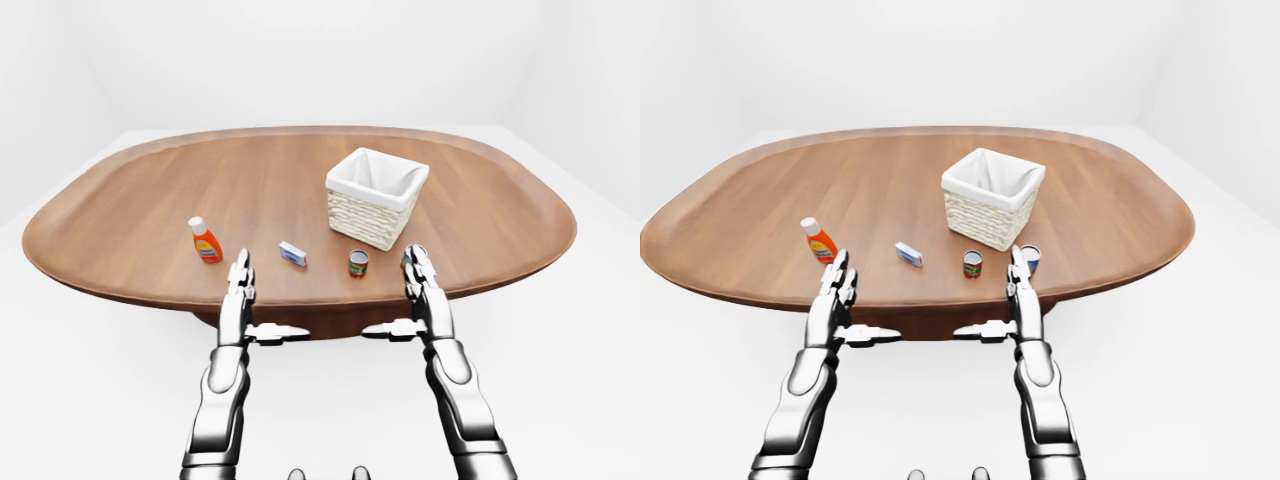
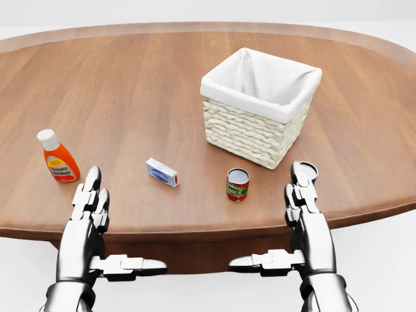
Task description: Pick up the alphabet soup and the cream cheese box, and put them in the basket.
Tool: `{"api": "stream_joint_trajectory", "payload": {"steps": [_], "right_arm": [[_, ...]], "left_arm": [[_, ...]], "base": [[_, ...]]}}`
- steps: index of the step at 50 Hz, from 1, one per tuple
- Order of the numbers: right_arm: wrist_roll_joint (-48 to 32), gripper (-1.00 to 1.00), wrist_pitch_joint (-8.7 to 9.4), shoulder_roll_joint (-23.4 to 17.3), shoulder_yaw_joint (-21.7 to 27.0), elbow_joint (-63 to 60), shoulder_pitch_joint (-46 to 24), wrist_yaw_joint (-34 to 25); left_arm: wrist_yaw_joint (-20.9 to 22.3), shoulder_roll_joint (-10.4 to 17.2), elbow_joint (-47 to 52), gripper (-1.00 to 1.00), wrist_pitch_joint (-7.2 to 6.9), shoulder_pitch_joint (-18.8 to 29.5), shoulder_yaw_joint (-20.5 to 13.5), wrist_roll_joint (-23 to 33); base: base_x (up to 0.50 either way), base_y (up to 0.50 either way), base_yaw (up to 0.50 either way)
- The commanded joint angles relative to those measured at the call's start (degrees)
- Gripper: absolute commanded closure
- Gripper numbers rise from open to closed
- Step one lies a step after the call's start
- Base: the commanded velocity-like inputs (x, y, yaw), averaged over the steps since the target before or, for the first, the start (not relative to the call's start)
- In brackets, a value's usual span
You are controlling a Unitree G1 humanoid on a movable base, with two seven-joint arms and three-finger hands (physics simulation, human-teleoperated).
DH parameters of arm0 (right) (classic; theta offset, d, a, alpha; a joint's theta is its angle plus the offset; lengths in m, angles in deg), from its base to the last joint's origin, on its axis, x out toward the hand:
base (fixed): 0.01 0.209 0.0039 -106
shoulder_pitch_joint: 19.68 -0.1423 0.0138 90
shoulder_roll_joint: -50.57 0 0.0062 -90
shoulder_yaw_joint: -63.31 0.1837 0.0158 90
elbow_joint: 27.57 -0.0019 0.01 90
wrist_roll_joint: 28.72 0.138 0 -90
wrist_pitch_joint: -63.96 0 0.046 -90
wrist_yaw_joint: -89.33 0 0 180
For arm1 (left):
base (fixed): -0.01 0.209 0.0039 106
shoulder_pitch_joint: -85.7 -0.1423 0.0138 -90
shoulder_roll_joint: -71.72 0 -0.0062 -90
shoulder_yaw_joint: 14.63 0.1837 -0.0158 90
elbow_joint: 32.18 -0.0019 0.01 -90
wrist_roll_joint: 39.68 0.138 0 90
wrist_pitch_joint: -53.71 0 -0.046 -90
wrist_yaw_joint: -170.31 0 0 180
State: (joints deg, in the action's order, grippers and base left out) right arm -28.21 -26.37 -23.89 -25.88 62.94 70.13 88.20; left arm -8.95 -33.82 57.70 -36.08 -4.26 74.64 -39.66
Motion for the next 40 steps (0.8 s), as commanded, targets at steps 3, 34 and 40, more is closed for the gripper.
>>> {"api": "stream_joint_trajectory", "payload": {"steps": [3,34,40], "right_arm": [[1.02,-1.00,-0.49,-0.73,1.35,1.30,-0.64,-2.06],[-0.05,-1.00,-0.24,-0.68,0.94,1.01,-0.22,-1.99],[-0.28,-1.00,0.11,-0.64,0.82,0.46,-0.05,-2.00]], "left_arm": [[1.14,0.66,-0.29,-1.00,0.38,0.22,-1.09,0.41],[0.91,0.53,0.69,-1.00,0.19,-0.37,-0.82,1.39],[1.05,0.52,1.03,-1.00,0.67,-0.68,-0.64,1.58]], "base": [[0.00,0.00,0.00],[0.00,-0.17,0.00],[0.00,-0.30,0.00]]}}
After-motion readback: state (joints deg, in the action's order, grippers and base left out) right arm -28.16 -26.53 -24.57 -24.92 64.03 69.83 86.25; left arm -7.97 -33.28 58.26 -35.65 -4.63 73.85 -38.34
